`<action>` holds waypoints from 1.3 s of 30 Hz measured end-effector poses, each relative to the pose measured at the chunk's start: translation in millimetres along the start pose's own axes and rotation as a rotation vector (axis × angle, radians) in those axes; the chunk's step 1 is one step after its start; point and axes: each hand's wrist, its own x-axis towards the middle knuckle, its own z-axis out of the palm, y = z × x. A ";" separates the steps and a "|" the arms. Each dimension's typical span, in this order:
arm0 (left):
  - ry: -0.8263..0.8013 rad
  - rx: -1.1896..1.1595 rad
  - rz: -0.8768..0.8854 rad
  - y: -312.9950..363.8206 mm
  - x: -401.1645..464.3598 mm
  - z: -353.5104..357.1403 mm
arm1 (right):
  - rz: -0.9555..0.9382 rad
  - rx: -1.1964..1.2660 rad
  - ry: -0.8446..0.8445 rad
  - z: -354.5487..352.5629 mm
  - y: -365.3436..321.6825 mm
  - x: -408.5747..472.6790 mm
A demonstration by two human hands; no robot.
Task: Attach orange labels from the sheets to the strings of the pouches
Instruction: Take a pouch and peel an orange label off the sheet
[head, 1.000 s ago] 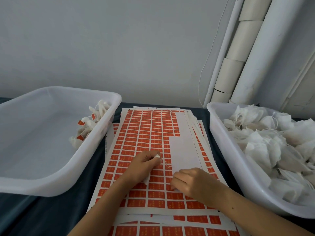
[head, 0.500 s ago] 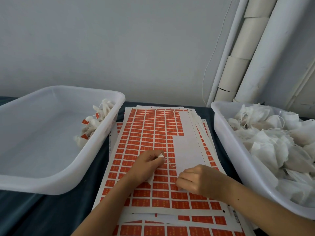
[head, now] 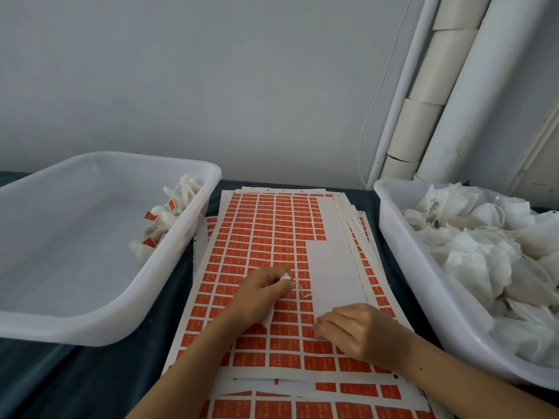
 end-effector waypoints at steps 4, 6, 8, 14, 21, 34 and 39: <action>-0.003 0.014 0.023 0.3 -0.4 -0.7 | 0.022 -0.004 -0.003 2.8 -3.3 4.7; -0.011 -0.005 0.026 1.4 -2.1 -0.3 | 0.057 0.020 0.001 4.1 -2.0 7.4; -0.012 -0.025 0.024 3.0 -3.0 -1.0 | 0.114 0.097 0.016 2.7 -0.6 8.5; -0.277 0.203 0.132 8.2 -7.6 -7.3 | 0.322 0.214 -0.006 1.5 -4.6 3.3; -0.496 0.480 0.263 18.1 -2.8 1.3 | 0.665 0.366 0.066 5.2 -10.5 -3.5; -0.591 0.658 0.368 28.2 11.0 7.3 | 0.823 0.518 0.055 11.7 -7.8 -8.2; -0.576 0.716 0.463 25.6 11.1 9.1 | 0.863 0.590 0.090 12.1 -7.3 -9.8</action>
